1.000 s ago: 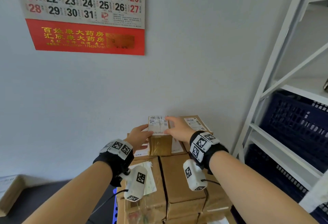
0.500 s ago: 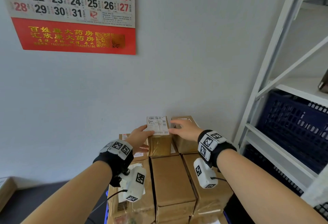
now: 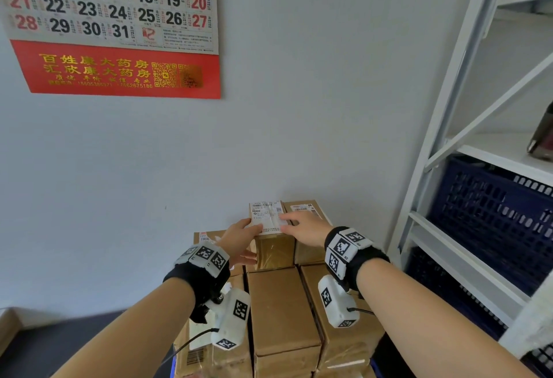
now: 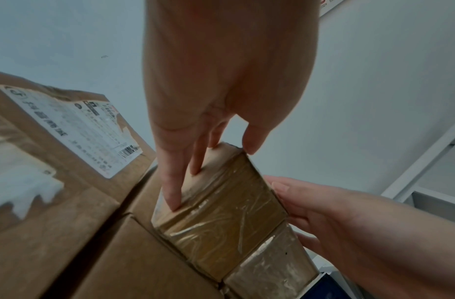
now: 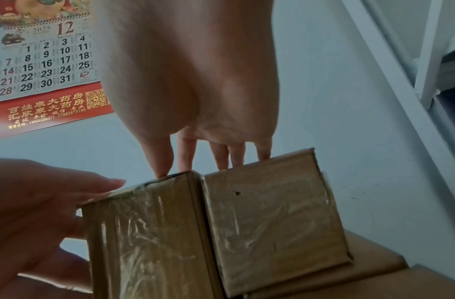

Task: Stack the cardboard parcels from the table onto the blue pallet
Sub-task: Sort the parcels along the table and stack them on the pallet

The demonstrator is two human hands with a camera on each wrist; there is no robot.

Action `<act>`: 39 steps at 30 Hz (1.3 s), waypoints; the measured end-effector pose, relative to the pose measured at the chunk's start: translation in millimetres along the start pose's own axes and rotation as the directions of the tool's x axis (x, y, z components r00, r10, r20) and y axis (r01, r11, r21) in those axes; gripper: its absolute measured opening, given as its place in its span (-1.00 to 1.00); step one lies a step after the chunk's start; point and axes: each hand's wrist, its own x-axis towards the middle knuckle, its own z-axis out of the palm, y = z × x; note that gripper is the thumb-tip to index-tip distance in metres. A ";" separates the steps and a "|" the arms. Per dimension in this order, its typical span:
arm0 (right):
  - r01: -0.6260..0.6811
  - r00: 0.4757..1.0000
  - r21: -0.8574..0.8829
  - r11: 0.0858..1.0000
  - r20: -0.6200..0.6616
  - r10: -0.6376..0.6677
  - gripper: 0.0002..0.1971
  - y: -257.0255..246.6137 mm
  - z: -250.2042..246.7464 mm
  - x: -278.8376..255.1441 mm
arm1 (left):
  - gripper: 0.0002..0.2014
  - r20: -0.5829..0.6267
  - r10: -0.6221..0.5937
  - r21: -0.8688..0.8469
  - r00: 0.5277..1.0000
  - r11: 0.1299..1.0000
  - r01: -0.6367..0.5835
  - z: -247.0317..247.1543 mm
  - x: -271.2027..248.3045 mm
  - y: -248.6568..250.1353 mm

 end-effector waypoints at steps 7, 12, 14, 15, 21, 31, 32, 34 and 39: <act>0.030 0.999 0.095 0.995 -0.021 -0.028 -0.51 -8.1 -6.2 -0.8 | -0.51 -0.069 0.009 0.017 0.998 1.000 -0.007 -11.4 -12.3 2.0; 0.105 0.994 0.243 0.964 -0.041 -0.098 -0.51 -37.0 -14.3 5.0 | -0.53 -0.172 0.054 -0.012 0.984 0.998 -0.056 -47.7 -33.3 12.0; 0.135 0.991 0.278 0.951 -0.036 -0.130 -0.51 -52.3 -10.7 9.2 | -0.54 -0.218 0.075 -0.005 0.973 0.997 -0.078 -65.9 -43.4 11.9; 0.148 0.989 0.292 0.945 -0.027 -0.147 -0.52 -60.8 -6.6 11.5 | -0.54 -0.246 0.084 -0.005 0.966 0.996 -0.088 -75.5 -50.2 10.4; 0.199 0.972 0.405 0.892 0.034 -0.232 -0.54 -120.5 36.7 21.2 | -0.57 -0.378 0.049 -0.034 0.924 0.997 -0.067 -137.7 -93.1 -20.3; 0.135 0.950 0.507 0.851 0.180 -0.257 -0.53 -247.9 173.8 34.4 | -0.61 -0.457 -0.080 -0.121 0.886 0.992 0.027 -283.5 -145.1 -114.7; 0.115 0.951 0.515 0.850 0.191 -0.244 -0.53 -259.3 189.4 36.3 | -0.61 -0.473 -0.089 -0.119 0.877 0.992 0.036 -299.1 -149.4 -124.2; 0.076 0.954 0.528 0.846 0.210 -0.216 -0.53 -280.6 220.8 40.7 | -0.60 -0.497 -0.090 -0.098 0.863 0.994 0.047 -330.0 -156.3 -143.9; -0.006 0.957 0.529 0.848 0.248 -0.148 -0.53 -329.0 296.4 51.1 | -0.61 -0.474 -0.176 -0.144 0.863 0.982 0.121 -406.8 -169.6 -192.2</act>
